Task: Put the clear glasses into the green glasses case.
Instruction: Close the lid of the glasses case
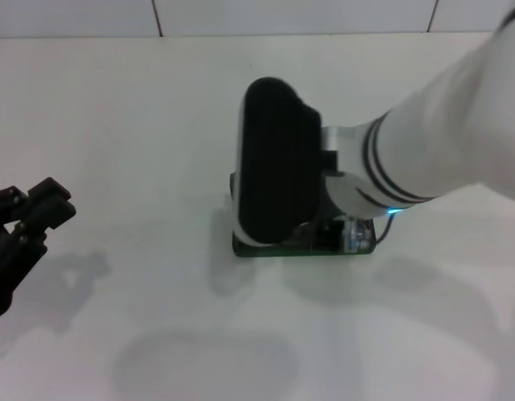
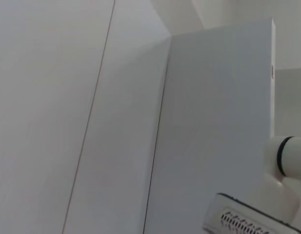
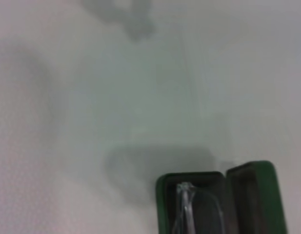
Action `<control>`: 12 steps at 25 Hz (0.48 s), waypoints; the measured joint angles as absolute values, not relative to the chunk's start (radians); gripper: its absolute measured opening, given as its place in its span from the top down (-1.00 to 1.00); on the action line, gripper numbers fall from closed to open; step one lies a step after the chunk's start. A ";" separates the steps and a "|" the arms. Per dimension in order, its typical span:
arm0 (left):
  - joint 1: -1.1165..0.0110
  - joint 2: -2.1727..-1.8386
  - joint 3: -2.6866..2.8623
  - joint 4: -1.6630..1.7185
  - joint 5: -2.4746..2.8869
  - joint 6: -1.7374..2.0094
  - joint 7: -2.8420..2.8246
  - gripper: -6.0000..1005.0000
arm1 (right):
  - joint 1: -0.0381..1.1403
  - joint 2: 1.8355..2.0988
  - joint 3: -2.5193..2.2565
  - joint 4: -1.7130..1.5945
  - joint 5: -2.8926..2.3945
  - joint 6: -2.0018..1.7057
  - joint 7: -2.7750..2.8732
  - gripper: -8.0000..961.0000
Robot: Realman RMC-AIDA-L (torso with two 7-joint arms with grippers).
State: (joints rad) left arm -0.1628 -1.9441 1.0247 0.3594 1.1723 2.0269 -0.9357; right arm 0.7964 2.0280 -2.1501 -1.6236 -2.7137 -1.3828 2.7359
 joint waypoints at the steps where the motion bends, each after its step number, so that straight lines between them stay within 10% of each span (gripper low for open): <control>1: -0.165 -1.944 1.024 0.359 1.171 2.027 -0.936 0.72 | 0.770 2.028 -2.135 -1.656 -2.728 -1.393 2.730 0.56; 12: -0.209 -1.940 0.981 0.361 1.166 2.025 -0.960 0.72 | 0.432 2.022 -1.725 -2.022 -2.469 -1.435 2.489 0.55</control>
